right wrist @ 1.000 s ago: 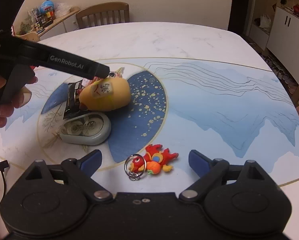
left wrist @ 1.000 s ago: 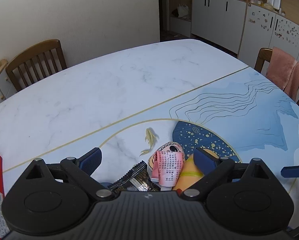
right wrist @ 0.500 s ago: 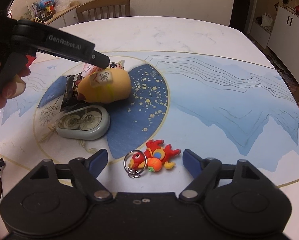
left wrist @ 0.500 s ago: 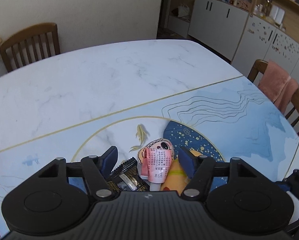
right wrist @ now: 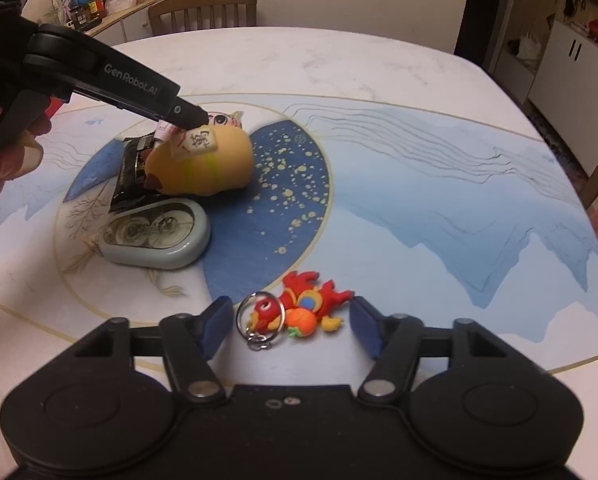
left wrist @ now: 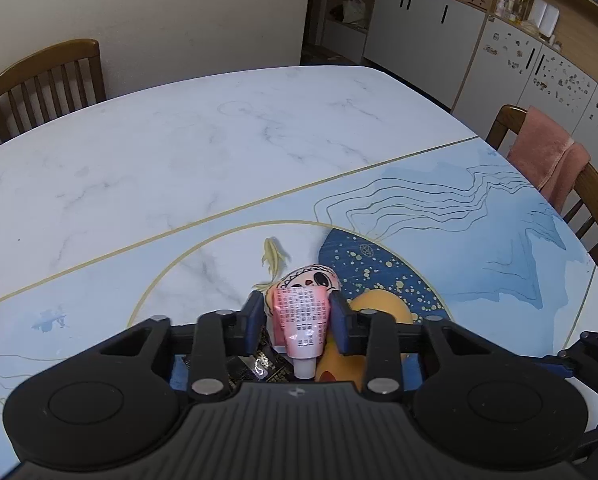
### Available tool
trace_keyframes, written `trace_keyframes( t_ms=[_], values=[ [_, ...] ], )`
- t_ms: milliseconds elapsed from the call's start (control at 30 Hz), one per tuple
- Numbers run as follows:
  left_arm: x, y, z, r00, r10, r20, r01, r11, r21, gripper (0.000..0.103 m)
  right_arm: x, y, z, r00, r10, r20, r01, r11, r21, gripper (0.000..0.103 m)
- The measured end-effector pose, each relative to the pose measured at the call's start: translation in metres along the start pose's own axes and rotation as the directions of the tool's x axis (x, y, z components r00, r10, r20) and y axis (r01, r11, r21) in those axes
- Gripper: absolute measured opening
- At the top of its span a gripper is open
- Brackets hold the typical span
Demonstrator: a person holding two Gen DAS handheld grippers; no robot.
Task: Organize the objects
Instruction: 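Grasp the pink tube with the left gripper while the right grasps the red toy keychain, then carry the pink tube and red toy keychain over the red shoebox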
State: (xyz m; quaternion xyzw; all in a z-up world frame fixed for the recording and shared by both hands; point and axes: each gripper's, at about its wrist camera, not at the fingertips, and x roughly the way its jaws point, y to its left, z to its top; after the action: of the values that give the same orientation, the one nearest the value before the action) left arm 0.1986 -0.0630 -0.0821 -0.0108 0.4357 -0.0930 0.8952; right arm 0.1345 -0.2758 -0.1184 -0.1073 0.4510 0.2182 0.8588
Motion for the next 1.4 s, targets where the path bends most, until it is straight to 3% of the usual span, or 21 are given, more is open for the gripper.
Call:
trace_keyframes(
  t_ms=[167,233,900,1400],
  values=[
    [-0.003,-0.002,-0.002,1.0,-0.009,0.01,0.009,1.0,0.011,0.027,-0.002,-0.003,-0.001,1.0,-0.007,0.015,0.007,1.0,0.006,0.042],
    [-0.006,-0.003,-0.002,1.0,-0.018,0.015,0.018,1.0,0.012,0.027,-0.002,-0.003,-0.001,1.0,-0.006,0.014,0.006,1.0,0.005,0.04],
    [-0.072,0.025,-0.027,0.994,-0.079,0.077,0.086,0.992,-0.089,0.027,-0.05,0.002,0.006,0.993,0.039,0.109,-0.046,0.997,0.06,0.038],
    [-0.136,0.049,-0.042,0.988,-0.097,0.118,0.108,0.99,-0.092,0.027,-0.087,0.056,0.037,0.977,0.122,0.175,-0.122,0.992,-0.012,0.038]
  ],
)
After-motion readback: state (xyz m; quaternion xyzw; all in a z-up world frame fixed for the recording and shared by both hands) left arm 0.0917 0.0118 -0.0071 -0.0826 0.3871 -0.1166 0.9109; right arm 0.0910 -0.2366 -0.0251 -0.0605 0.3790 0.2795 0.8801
